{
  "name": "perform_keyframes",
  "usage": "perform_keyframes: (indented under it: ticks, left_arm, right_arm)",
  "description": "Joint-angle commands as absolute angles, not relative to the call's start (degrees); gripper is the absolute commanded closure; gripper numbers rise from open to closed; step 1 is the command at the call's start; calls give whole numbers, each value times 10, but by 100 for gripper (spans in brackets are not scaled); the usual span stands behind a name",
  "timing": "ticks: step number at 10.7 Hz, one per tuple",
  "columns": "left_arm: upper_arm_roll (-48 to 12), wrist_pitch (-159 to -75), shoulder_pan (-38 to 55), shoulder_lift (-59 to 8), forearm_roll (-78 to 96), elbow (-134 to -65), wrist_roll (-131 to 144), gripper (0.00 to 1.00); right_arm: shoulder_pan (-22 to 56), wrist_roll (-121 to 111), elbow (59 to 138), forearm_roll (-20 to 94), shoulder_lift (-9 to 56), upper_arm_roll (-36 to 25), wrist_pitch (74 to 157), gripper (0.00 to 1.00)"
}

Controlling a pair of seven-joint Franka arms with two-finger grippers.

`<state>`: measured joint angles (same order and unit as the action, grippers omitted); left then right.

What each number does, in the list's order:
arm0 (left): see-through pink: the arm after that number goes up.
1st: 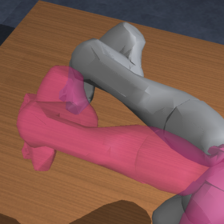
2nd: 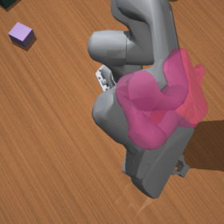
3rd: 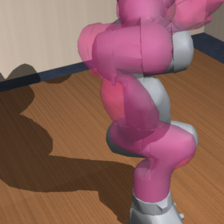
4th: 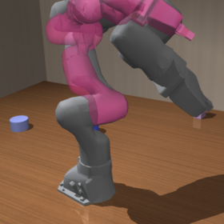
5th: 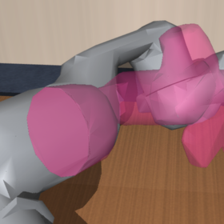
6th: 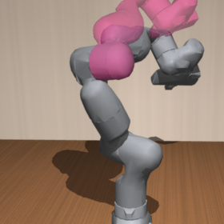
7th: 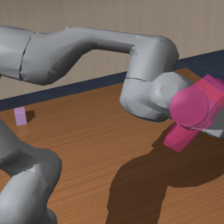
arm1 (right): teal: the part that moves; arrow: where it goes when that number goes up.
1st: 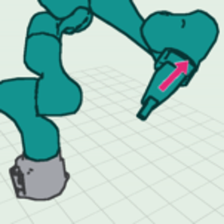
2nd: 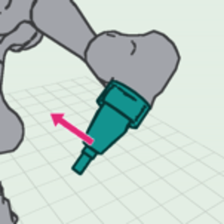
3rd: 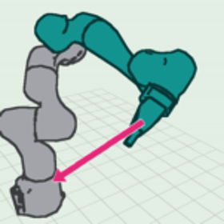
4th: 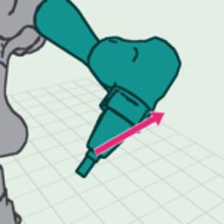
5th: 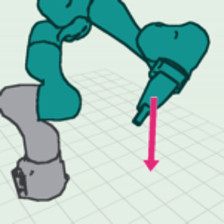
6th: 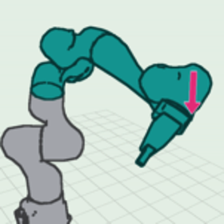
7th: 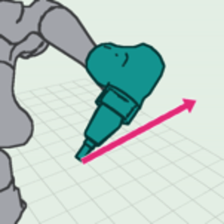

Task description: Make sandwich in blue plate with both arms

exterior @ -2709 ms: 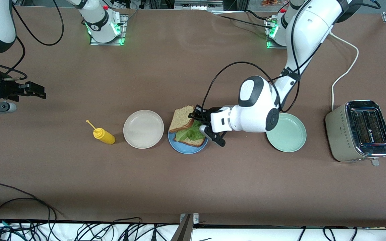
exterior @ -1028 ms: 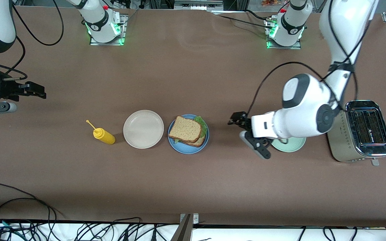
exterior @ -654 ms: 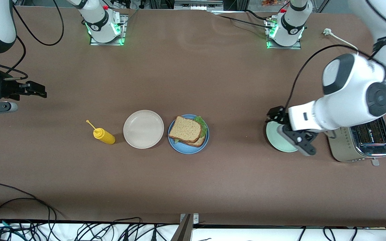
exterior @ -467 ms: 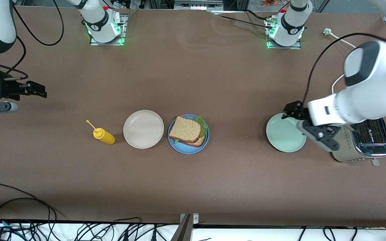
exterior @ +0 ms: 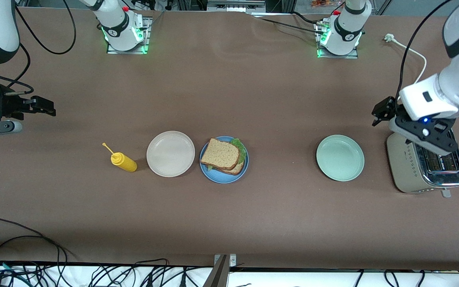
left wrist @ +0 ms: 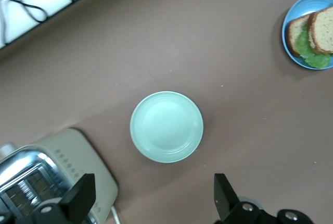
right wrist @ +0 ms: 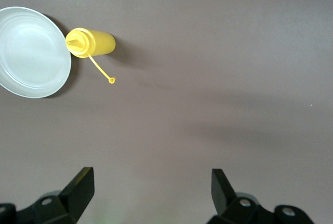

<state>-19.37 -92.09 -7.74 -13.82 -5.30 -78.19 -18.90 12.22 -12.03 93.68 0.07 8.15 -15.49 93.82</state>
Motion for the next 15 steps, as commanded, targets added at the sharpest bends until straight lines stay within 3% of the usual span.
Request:
perform_keyframes:
  ticks: [1, 4, 5, 10, 15]
  left_arm:
    - [-81, -925, -5, -74, -48, -823, -166, 0]
    - [-60, -968, 7, 16, -46, -941, -116, 0]
    - [-61, -968, 15, 27, -46, -951, -64, 0]
    - [-42, -948, 33, 28, 17, -931, -47, 0]
    - [-42, -904, 27, 25, 0, -924, -40, 0]
  right_arm:
    - [128, -127, 926, -7, 83, -154, 928, 0]
    - [129, -123, 925, -6, 83, -153, 928, 0]
    - [130, -121, 924, -7, 83, -152, 927, 0]
    - [131, -120, 914, -4, 82, -151, 914, 0]
    - [132, -77, 852, 30, 77, -147, 857, 0]
